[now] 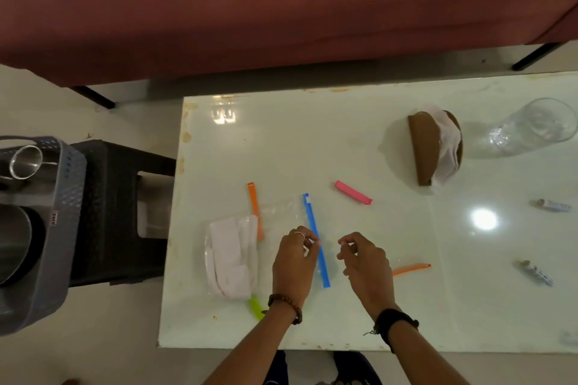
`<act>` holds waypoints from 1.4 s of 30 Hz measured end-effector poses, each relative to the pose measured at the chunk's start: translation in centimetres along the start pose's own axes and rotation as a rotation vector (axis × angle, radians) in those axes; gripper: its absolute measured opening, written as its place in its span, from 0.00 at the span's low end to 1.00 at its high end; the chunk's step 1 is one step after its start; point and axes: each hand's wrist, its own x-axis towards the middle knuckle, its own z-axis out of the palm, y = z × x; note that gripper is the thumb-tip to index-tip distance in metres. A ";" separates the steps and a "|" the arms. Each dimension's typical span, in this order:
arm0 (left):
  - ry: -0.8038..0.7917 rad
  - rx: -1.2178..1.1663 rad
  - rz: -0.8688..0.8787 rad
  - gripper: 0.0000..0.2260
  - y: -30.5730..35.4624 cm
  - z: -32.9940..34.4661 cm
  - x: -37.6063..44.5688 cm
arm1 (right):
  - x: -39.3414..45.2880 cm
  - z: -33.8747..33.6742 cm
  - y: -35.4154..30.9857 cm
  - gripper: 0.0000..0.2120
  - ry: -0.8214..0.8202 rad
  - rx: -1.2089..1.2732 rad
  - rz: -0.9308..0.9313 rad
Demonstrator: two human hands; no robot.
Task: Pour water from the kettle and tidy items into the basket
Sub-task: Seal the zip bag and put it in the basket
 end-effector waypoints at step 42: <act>-0.293 -0.555 -0.031 0.08 -2.6 -13.8 7.8 | 0.5 7.0 -10.0 0.07 -0.030 0.300 -0.383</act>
